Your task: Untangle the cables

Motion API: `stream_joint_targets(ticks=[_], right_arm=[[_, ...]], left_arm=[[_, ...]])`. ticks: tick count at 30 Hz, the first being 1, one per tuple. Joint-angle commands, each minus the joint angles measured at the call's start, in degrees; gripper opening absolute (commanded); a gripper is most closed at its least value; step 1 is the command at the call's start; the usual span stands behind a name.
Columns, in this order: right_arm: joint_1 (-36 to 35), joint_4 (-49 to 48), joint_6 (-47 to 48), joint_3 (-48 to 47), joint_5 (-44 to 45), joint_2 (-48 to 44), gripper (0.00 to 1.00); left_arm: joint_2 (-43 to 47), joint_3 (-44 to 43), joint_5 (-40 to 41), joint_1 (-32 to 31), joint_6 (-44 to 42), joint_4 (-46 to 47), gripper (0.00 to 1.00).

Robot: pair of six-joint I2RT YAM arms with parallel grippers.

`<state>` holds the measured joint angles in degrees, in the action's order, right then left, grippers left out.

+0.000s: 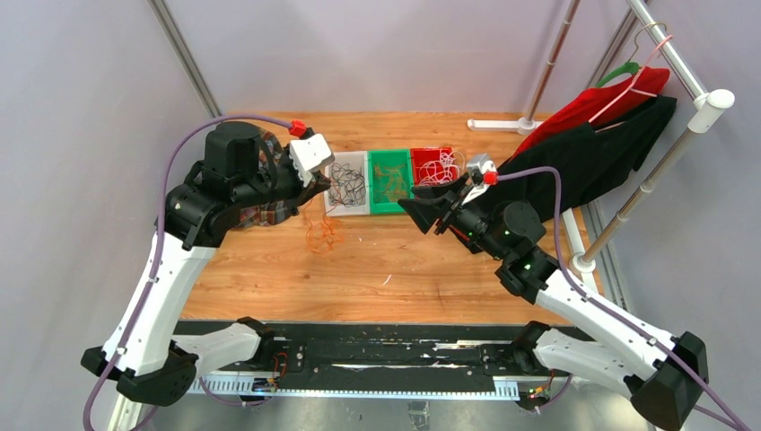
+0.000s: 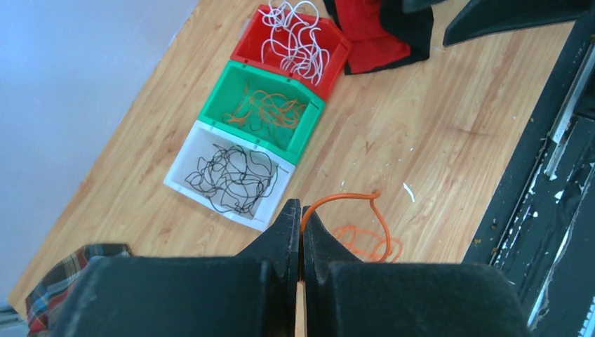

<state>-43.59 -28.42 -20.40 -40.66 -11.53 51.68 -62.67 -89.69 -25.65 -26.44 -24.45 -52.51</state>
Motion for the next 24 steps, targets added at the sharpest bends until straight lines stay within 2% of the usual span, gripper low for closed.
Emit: stream_joint_targets(ticks=[1, 2, 5, 10, 13, 16, 24], right_arm=[[0.56, 0.40, 0.59, -3.66, -4.88, 2.70, 0.60], [0.39, 0.14, 0.59, -4.89, -6.75, 3.62, 0.64], [-1.31, -1.39, 0.93, -8.49, -11.82, 6.79, 0.66], [-6.77, 0.82, 4.71, -14.42, -13.49, 13.20, 0.68], [-7.33, -6.55, 1.28, -14.63, -18.34, 17.48, 0.69], [-7.98, -8.36, 0.05, -17.32, -22.01, 21.75, 0.69], [-14.14, -6.33, 7.68, -23.01, -20.32, 28.17, 0.70]], left_arm=[[-0.06, -2.00, -1.05, -0.02, -4.22, -2.47, 0.00], [0.01, -2.06, -1.35, -0.02, -4.80, -2.95, 0.00], [0.02, -2.22, -1.92, -0.02, -5.63, -4.13, 0.00], [0.02, -2.95, -4.38, -0.02, -5.73, -4.79, 0.00], [-0.59, -4.07, -4.34, -0.02, -5.77, -5.80, 0.00], [-0.70, -4.84, -4.34, -0.02, -6.18, -7.11, 0.00], [-0.80, -6.20, -3.24, -0.02, -6.71, -8.89, 0.00]])
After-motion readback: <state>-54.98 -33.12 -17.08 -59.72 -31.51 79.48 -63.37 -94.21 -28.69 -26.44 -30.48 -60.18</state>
